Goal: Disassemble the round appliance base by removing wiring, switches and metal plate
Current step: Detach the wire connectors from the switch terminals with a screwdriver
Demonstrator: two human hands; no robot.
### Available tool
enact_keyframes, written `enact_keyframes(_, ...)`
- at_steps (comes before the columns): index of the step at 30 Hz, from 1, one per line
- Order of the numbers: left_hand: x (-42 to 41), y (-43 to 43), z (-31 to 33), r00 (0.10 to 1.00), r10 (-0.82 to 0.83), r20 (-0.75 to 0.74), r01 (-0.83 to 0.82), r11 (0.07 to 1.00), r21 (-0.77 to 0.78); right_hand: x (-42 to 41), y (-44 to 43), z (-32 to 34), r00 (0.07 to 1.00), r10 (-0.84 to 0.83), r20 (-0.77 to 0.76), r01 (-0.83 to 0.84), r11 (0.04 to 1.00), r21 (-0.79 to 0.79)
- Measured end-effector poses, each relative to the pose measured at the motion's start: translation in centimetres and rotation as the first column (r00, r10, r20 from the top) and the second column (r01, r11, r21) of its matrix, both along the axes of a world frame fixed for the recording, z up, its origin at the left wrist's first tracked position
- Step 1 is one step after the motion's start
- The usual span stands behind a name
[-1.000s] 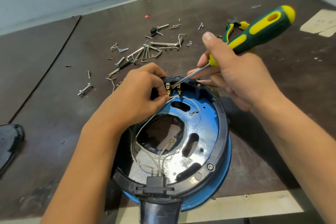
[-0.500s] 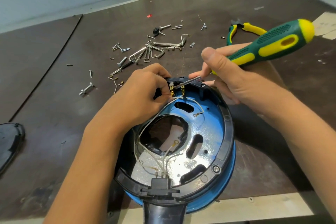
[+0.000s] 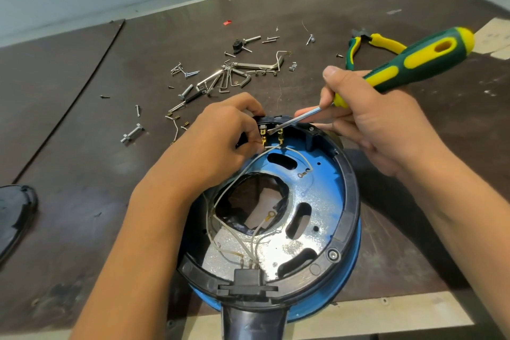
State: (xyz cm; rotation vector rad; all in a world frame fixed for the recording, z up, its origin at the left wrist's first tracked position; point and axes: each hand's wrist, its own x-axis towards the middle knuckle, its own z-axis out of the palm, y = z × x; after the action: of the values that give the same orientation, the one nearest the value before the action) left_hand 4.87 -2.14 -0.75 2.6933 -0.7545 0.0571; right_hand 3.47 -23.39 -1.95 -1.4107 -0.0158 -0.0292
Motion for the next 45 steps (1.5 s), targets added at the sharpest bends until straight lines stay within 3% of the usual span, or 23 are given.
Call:
enact_keyframes(18, -0.4, -0.4, 0.1, 0.999, 0.039, 0.001, -0.039, 0.999, 0.022, 0.2, -0.3, 0.7, 0.998, 0.053, 0.034, -0.054, 0.998, 0.019)
enact_keyframes(28, -0.1, 0.0, 0.0, 1.0, 0.017, -0.009, -0.017, 0.999, -0.03, 0.0, -0.8, -0.8, 0.955, 0.124, 0.269, -0.125, 0.992, -0.015)
enact_keyframes(35, -0.2, -0.2, 0.0, 0.999, 0.042, 0.003, -0.042, 0.998, -0.04, 0.1, -0.5, -0.1, 0.983, 0.053, 0.177, -0.039, 0.996, -0.084)
enact_keyframes(40, -0.4, -0.4, 0.2, 0.999, 0.052, -0.005, -0.052, 0.998, -0.036, -0.7, 0.1, 1.0, 0.99, 0.101, 0.099, -0.095, 0.994, -0.063)
enact_keyframes(45, -0.6, -0.7, 0.4, 0.997, 0.072, -0.017, -0.073, 0.997, -0.025, -0.5, -0.3, 0.9, 0.987, 0.109, 0.121, -0.097, 0.99, -0.099)
